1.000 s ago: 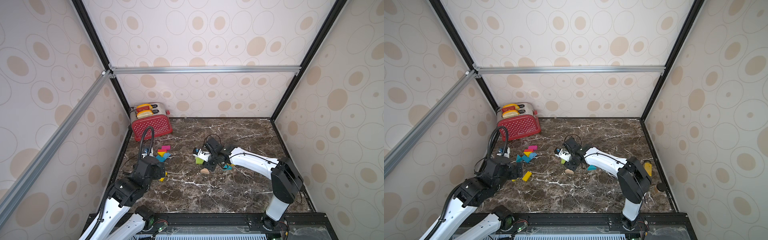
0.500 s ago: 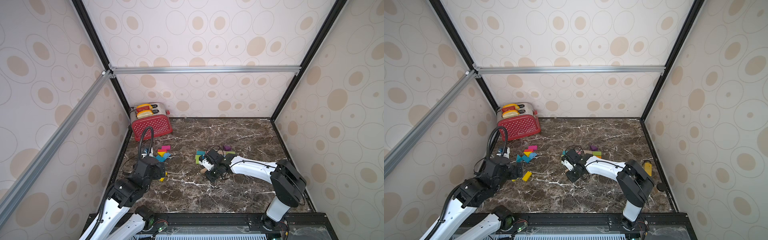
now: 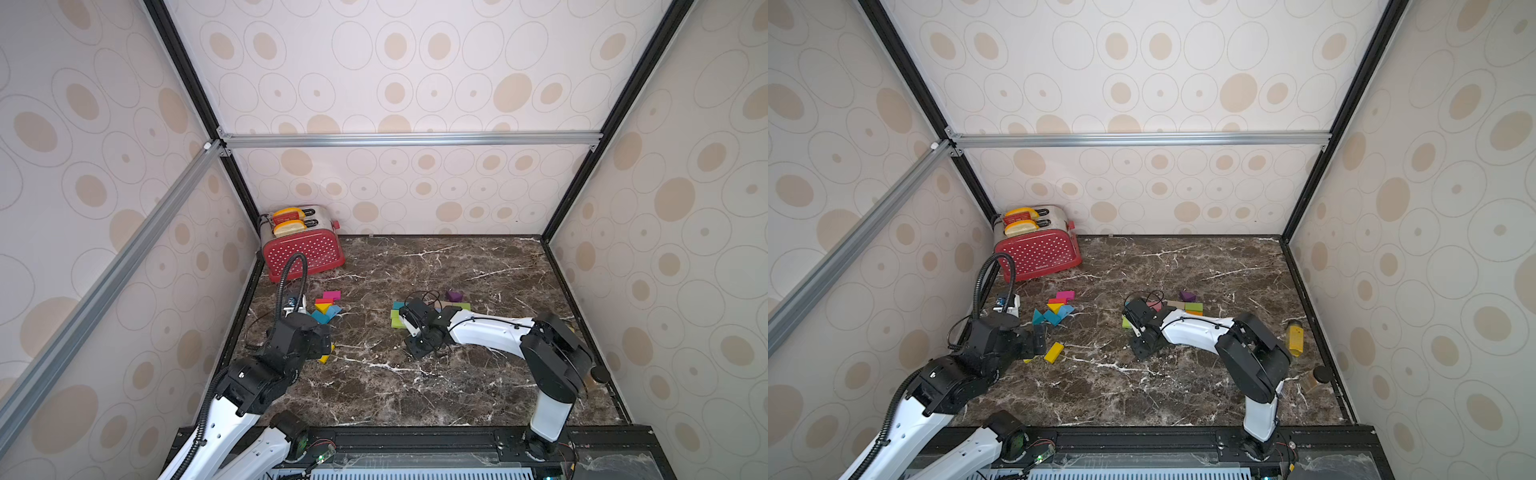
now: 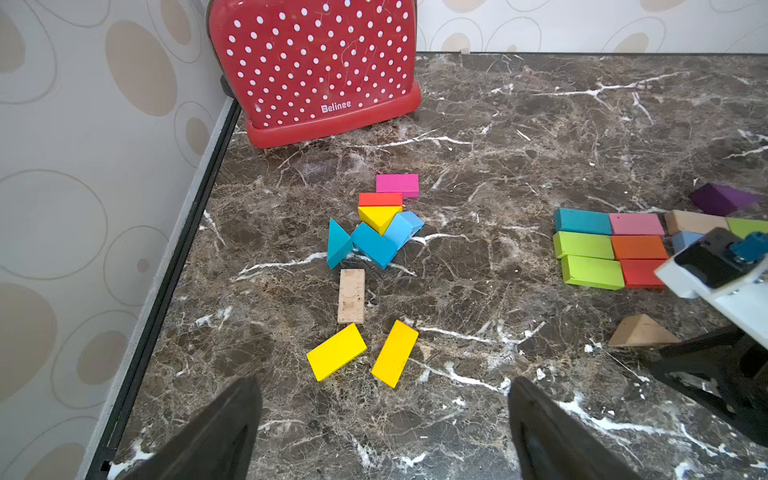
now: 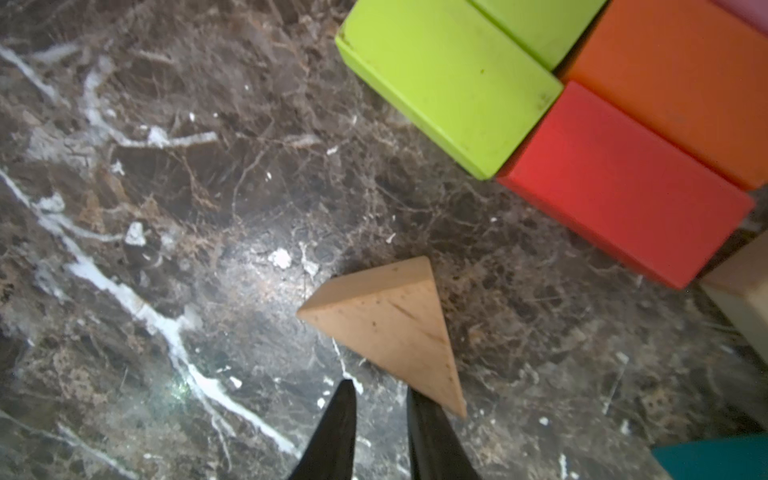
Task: Assemble a piece of candy with building blocks
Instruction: Assemble the building block at the center of the board.
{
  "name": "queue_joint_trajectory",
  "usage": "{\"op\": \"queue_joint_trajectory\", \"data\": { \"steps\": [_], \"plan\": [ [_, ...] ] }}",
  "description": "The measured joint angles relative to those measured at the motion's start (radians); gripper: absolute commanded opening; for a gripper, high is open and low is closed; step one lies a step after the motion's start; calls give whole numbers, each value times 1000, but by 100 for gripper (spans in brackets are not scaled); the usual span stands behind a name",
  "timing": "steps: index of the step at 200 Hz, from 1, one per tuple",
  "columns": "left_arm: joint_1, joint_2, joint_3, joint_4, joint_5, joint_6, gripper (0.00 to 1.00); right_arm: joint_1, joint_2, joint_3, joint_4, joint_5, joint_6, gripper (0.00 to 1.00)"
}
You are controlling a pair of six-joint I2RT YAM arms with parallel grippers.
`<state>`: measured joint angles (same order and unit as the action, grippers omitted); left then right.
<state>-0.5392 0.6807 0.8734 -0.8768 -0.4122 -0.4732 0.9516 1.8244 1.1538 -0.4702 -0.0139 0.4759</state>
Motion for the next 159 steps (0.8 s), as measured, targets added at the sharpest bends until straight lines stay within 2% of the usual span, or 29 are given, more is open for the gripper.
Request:
{"op": "queue_joint_trajectory", "data": {
  "steps": [159],
  "plan": [
    [0, -5, -1, 0, 0, 1, 94, -19, 67, 51, 51, -14, 149, 28]
  ]
}}
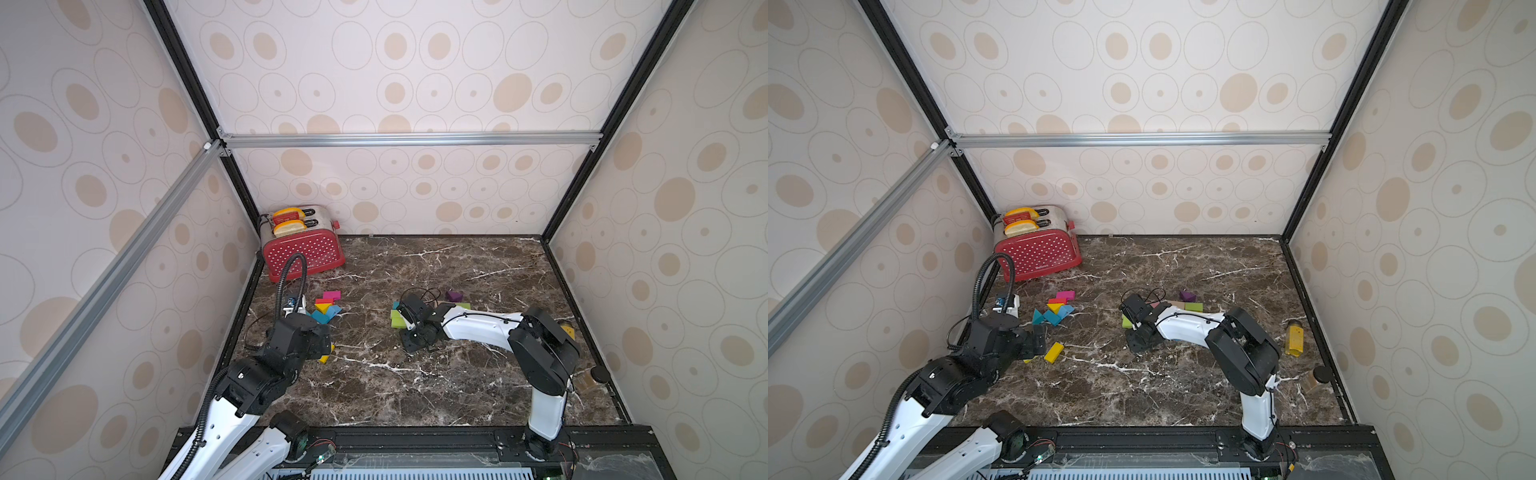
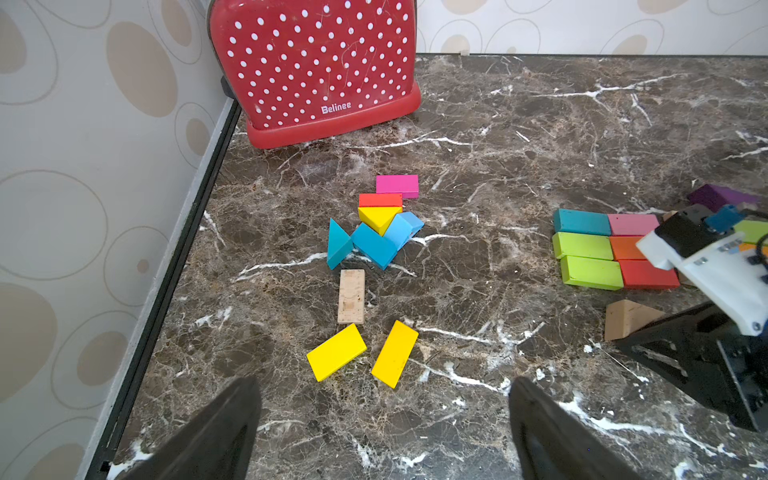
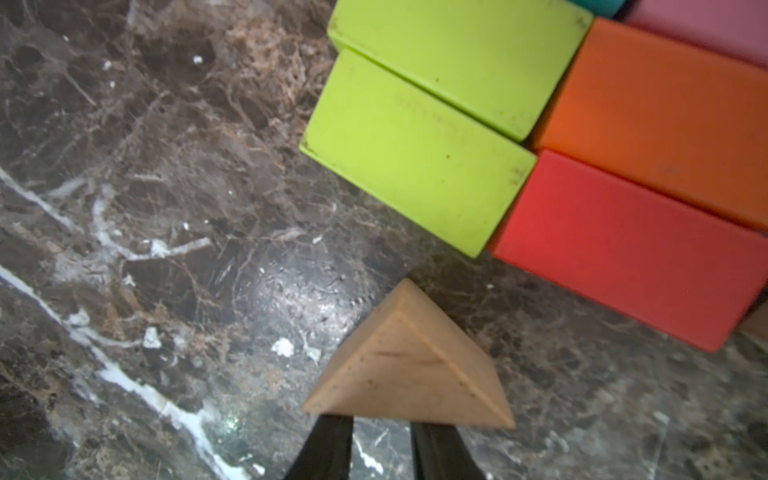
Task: Assemble a piece of candy with building blocks
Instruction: Assemble the building block at the center of the board.
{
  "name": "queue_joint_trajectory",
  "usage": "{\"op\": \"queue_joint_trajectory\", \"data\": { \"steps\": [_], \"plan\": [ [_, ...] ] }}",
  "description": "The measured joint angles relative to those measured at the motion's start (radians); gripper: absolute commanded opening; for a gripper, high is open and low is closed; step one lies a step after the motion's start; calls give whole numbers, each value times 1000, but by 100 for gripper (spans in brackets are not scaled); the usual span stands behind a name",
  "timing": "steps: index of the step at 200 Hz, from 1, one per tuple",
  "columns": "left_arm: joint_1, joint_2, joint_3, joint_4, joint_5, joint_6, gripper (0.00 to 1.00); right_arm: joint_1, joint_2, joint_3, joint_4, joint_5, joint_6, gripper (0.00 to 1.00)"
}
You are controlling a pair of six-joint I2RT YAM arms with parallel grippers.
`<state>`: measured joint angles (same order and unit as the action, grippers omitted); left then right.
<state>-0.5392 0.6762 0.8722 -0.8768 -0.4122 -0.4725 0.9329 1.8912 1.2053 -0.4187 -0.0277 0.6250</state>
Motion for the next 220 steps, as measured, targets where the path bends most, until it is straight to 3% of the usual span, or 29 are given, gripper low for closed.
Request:
{"op": "queue_joint_trajectory", "data": {
  "steps": [61, 97, 146, 182, 220],
  "plan": [
    [0, 0, 0, 0, 0, 1, 94, -9, 0, 0, 18, -53, 34, 31],
    [0, 1, 0, 0, 0, 1, 94, -9, -33, -2, 7, -88, 8, 41],
    [0, 2, -1, 0, 0, 1, 94, -26, -159, 28, -53, -65, -306, 58],
    [0, 11, -1, 0, 1, 2, 94, -60, -105, 105, -119, -46, -555, 64],
    [0, 15, -1, 0, 1, 2, 94, -61, -17, 152, -167, -69, -688, 66]
  ]
}}
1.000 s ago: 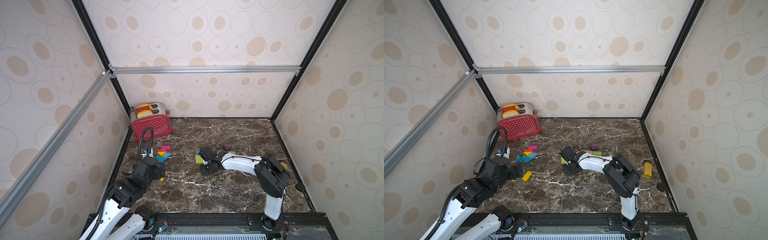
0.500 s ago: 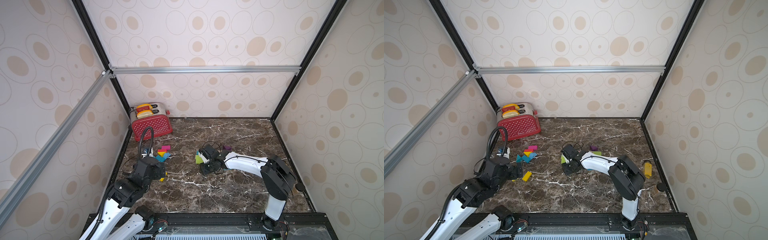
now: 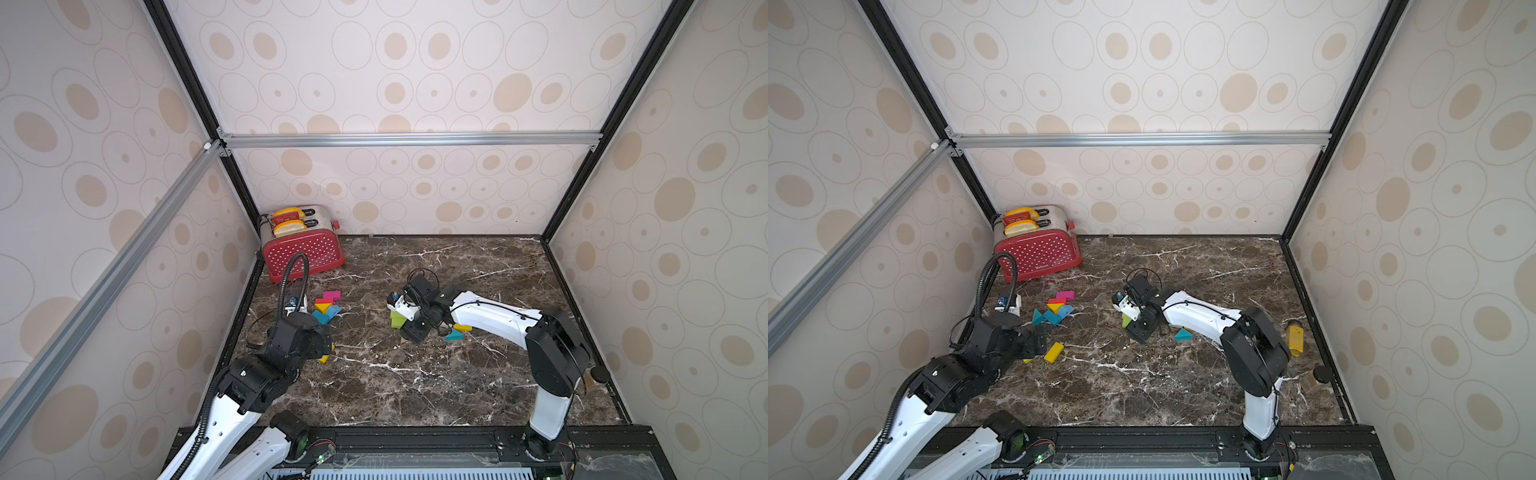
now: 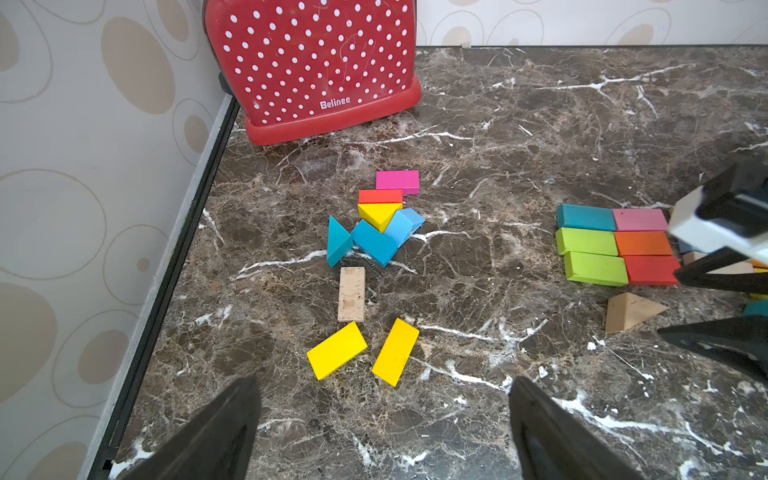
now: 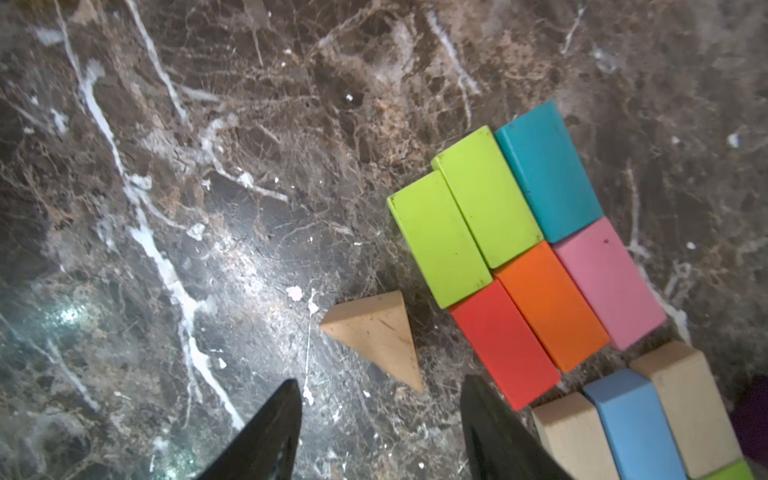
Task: Assemble a piece of candy with building blocks
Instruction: Assemble the building block at the center of the board.
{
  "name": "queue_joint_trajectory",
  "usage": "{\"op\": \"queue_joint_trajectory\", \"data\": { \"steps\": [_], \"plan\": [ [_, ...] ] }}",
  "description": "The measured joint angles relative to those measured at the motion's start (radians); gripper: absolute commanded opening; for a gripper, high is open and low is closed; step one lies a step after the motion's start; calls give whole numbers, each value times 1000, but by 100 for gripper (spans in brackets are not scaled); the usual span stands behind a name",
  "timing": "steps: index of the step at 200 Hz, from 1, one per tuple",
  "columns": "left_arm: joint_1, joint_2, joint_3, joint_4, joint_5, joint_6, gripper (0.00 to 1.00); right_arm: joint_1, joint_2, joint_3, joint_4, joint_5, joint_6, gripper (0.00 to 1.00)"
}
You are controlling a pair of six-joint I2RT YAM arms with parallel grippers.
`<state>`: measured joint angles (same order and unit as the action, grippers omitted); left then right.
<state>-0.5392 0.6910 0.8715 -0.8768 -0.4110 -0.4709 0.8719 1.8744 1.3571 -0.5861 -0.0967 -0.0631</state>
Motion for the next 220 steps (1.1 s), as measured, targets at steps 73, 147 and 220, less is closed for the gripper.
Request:
{"op": "queue_joint_trajectory", "data": {
  "steps": [73, 147, 220],
  "plan": [
    [0, 2, 0, 0, 1, 0, 94, 0, 83, 51, -33, -8, -44, 65],
    [0, 3, 0, 0, 1, 1, 95, 6, 126, 88, -43, 38, 26, 60],
    [0, 6, 0, 0, 1, 1, 95, 15, 123, 90, -49, 47, 139, 57]
  ]
}}
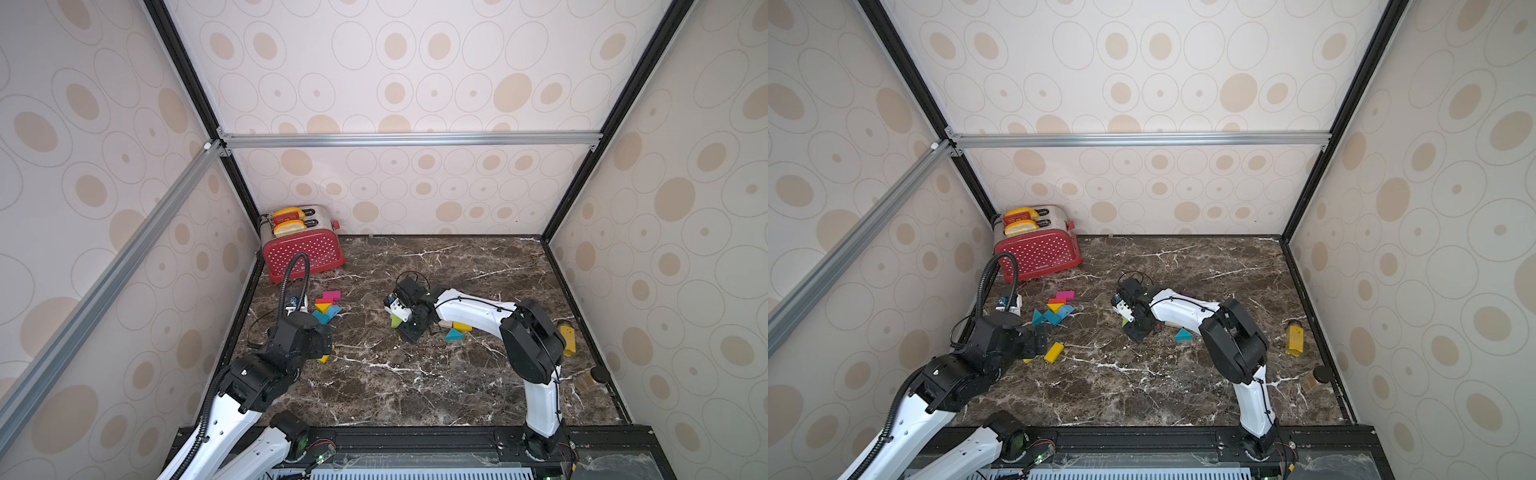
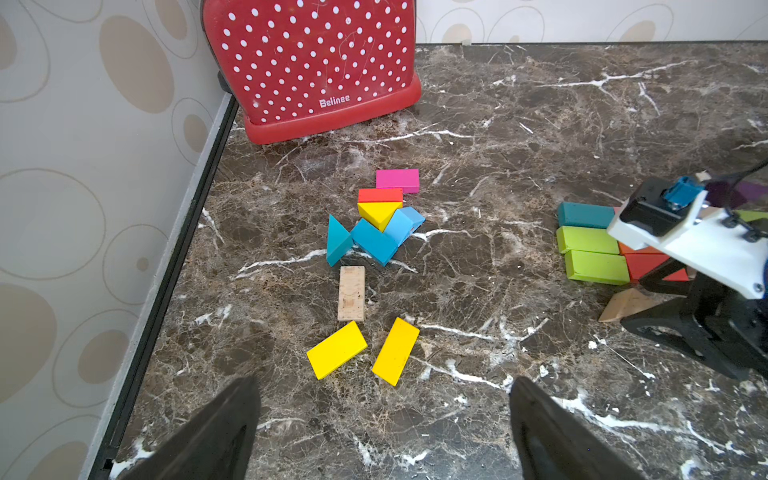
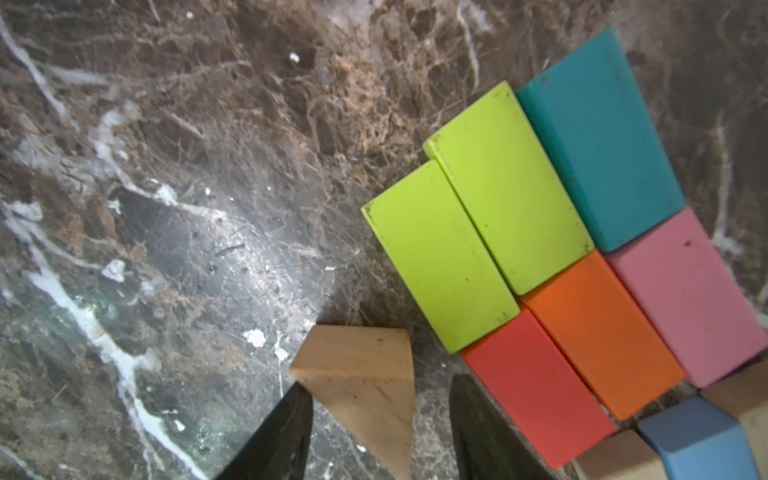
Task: Assemble a piece of candy with building blocks
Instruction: Assemble the building block at the center of the board.
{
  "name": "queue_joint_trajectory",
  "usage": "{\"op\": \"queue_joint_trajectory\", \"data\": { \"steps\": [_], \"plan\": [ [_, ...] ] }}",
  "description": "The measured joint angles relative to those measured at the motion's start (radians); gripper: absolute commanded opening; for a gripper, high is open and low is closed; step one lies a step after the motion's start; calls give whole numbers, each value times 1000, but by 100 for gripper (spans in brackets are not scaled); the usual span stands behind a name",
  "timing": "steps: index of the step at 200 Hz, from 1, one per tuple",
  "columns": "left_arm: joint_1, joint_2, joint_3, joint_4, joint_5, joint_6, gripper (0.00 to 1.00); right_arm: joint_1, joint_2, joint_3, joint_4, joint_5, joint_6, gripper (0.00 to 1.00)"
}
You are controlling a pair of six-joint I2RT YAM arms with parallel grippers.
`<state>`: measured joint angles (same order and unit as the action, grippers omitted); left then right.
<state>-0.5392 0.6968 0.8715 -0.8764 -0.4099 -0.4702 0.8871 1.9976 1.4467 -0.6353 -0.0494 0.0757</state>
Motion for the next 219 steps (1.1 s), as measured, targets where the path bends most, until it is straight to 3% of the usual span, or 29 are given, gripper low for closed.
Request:
{"op": "queue_joint_trajectory", "data": {
  "steps": [51, 81, 133, 158, 186, 219],
  "plan": [
    [0, 0, 0, 0, 0, 0, 95, 27, -37, 9, -20, 15, 60, 58],
    [0, 19, -1, 6, 0, -7, 95, 27, -134, -14, 7, 50, 83, 59],
    [14, 316, 30, 57, -16, -65, 92, 6, -423, -208, 151, 72, 99, 61],
    [114, 460, 39, 143, 39, -83, 85, 6, -491, -283, 175, 82, 98, 61],
    [224, 613, 70, 202, 64, -98, 88, 5, -532, -375, 196, 86, 101, 61],
    [344, 757, 113, 282, 86, -101, 79, 4, -568, -463, 213, 77, 107, 61]
  ]
}}
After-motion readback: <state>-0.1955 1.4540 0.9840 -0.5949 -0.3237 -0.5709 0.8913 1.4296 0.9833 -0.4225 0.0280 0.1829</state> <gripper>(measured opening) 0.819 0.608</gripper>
